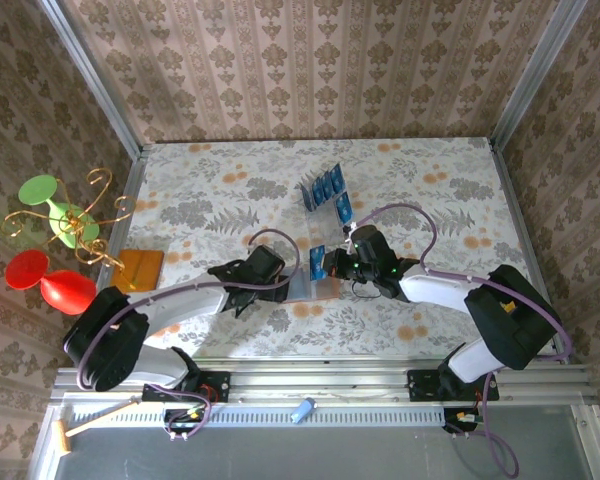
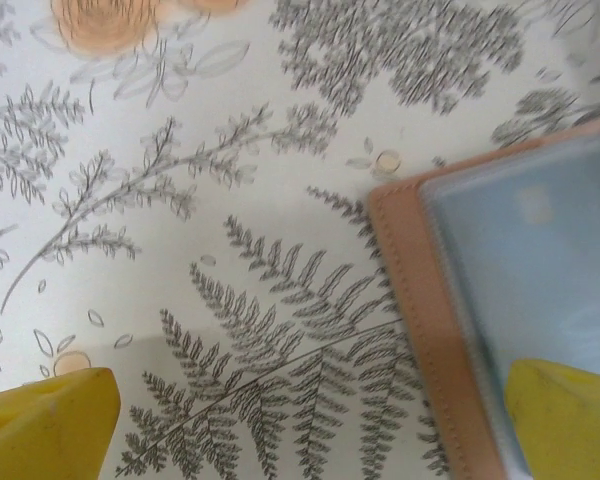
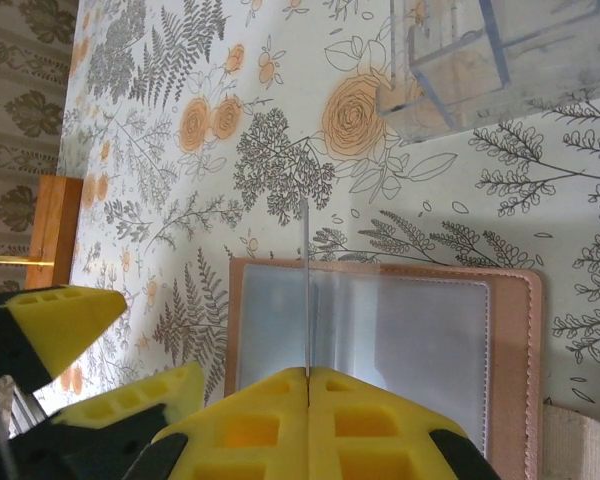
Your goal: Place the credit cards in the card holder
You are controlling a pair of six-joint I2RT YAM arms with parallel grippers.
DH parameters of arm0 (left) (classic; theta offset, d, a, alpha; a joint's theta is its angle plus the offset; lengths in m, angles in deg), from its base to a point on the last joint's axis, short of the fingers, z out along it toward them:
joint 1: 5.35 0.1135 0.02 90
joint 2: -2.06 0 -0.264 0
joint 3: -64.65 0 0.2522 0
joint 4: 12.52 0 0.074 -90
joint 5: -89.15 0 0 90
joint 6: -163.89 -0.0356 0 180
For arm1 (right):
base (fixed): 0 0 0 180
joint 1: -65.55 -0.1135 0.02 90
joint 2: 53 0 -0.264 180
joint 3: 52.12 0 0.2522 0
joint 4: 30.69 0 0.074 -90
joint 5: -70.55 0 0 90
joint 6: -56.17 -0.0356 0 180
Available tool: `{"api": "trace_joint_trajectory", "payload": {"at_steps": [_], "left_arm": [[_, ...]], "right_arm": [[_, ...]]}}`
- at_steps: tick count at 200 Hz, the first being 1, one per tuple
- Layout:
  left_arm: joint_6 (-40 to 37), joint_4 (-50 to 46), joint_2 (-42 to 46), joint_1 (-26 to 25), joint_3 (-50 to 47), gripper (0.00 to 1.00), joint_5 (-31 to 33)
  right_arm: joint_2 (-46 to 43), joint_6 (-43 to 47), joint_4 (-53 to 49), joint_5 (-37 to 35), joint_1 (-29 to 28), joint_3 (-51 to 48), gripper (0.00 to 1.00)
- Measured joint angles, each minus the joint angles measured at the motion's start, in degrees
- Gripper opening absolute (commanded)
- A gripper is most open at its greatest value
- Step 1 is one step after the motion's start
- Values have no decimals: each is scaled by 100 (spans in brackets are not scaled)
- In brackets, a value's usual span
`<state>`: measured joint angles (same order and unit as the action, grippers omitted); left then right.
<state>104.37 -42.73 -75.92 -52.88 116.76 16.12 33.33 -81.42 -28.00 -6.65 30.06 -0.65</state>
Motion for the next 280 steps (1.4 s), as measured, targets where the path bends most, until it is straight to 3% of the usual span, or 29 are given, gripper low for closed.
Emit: {"api": "trace_joint_trajectory", "payload": {"at_steps": [86,200,280], "left_arm": [[-28,81,-509,-116,260,100,-70],[-28,323,-566,-31,-46,100,-66],[-24,433,-531,-31,-122,100,-66]], "right_arm": [[232,-20,17,2,76,-173,0],[264,-59,195,17,181,-328,0],[310,-44,949,295,186,-330,0]]}}
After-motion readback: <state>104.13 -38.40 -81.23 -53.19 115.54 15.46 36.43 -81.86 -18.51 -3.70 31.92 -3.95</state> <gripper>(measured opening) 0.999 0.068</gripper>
